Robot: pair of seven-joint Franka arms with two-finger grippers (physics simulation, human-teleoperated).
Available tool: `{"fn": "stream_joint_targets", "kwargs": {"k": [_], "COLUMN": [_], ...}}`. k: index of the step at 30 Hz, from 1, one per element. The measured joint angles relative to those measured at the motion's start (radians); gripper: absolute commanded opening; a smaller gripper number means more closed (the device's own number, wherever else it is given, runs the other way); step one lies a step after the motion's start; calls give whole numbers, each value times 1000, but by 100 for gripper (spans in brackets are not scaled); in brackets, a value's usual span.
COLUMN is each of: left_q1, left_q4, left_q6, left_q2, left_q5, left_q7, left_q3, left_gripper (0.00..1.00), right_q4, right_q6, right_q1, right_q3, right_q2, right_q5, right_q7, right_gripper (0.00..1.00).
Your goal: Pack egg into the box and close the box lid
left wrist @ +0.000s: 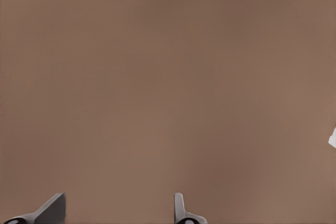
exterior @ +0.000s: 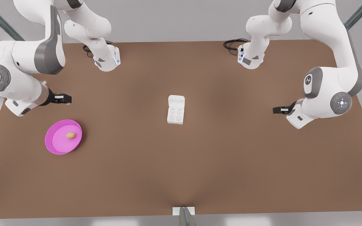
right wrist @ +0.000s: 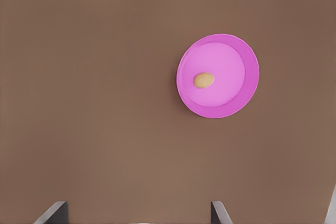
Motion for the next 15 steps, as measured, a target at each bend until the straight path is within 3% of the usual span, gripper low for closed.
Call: {"fn": "stream_joint_targets", "kwargs": {"k": [3, 9, 15], "left_q1": [1, 0, -1], "left_q4": [0, -1, -1], "left_q6": [66, 130, 143], "left_q2": [-1, 1, 2], "left_q5": [-3, -6, -7], "left_q7": [-5, -13, -20], "left_q3": [0, 0, -1], "left_gripper": [100, 100, 100], "right_q4": [2, -52, -269], "right_q6": [49, 279, 508], "right_q1": [-8, -82, -194], "right_q3": [1, 2, -19], "right_q2": [11, 301, 309], "right_q5": [-1, -27, 77], "right_q7": [-6, 36, 117], "right_gripper": [100, 100, 100]}}
